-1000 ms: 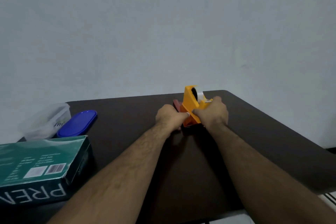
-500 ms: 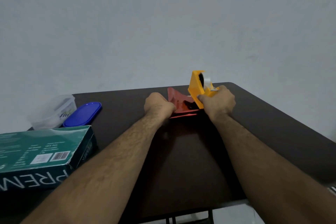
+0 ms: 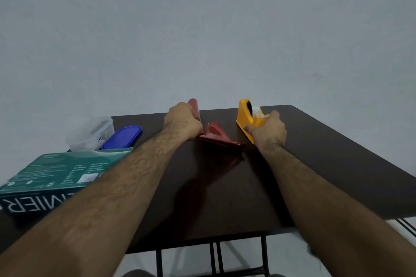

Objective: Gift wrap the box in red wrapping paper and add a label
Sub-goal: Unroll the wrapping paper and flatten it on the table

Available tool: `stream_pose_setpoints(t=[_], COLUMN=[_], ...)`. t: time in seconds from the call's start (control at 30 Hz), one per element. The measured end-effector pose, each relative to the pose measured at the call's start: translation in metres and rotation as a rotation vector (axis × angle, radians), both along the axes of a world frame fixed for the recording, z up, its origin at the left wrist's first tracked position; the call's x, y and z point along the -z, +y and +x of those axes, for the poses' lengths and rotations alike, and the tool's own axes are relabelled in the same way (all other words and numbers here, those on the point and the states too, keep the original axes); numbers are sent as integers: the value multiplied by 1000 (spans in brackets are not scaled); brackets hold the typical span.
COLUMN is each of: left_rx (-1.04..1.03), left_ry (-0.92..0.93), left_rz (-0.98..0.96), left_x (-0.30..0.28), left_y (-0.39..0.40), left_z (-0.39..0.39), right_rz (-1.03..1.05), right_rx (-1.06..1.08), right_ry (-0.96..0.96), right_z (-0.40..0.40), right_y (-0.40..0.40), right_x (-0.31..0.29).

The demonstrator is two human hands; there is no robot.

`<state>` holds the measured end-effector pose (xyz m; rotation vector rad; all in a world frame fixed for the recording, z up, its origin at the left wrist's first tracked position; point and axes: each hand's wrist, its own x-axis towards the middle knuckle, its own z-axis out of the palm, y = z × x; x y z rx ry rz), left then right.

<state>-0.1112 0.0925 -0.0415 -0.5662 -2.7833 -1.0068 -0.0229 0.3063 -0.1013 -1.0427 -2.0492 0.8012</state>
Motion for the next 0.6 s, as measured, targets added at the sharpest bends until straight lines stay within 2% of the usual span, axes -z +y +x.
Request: stream_pose_setpoints(t=[0.1, 0.17, 0.2, 0.27, 0.37, 0.47, 0.53, 0.6], left_rx=[33, 84, 107, 133, 154, 170, 189, 203], left_ry=[4, 22, 49, 84, 105, 112, 60, -17], left_rz=[77, 143, 184, 252, 388, 483, 503, 498], left_x=[-4, -3, -5, -5, -11, -18, -18, -16], left_y=[-15, -26, -32, -43, -54, -64, -69, -72], left_z=[1, 1, 0, -1, 2, 4, 3, 1], right_rz=[353, 550, 584, 409, -101, -520, -569, -486], right_rx=[-10, -149, -245, -397, -390, -445, -471, -460], right_ry=[-9, -37, -48, -10, 49, 244, 340, 371], right_z=[-3, -8, -13, -16, -22, -25, -25, -22], right_y=[-11, -26, -33, -48, -55, -59, -62, -65], right_x=[3, 0, -5, -14, -27, -40, -48, -58])
